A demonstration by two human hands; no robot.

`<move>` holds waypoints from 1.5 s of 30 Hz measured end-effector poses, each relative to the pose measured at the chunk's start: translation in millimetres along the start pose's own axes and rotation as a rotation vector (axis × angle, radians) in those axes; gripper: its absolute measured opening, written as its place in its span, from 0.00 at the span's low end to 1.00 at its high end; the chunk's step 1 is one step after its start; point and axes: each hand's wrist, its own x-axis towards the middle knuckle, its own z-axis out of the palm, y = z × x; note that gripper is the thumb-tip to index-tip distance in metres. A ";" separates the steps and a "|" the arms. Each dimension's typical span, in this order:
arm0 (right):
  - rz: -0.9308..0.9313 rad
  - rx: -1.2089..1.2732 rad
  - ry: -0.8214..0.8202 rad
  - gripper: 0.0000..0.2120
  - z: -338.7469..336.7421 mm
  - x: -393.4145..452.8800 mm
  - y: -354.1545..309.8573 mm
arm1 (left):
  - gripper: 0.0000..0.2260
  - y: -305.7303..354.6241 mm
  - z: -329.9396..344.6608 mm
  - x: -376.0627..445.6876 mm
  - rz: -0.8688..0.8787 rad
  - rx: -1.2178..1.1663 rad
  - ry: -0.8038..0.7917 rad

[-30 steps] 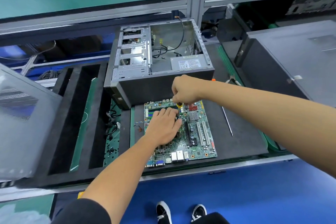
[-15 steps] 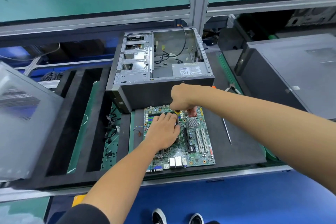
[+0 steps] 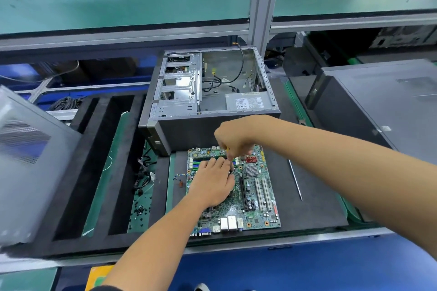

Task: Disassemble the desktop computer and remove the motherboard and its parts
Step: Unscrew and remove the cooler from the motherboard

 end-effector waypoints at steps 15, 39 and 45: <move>0.271 0.378 -0.063 0.18 -0.4 0.7 0.4 | 0.21 0.5 0.6 -0.2 -0.001 0.002 -0.027; 0.282 0.403 0.199 0.17 6.1 -3.2 -19.8 | 0.22 0.0 0.7 0.7 -0.011 -0.001 -0.005; 0.175 0.173 -0.047 0.20 -4.0 1.0 -11.2 | 0.25 -0.8 2.3 0.6 -0.006 0.003 -0.025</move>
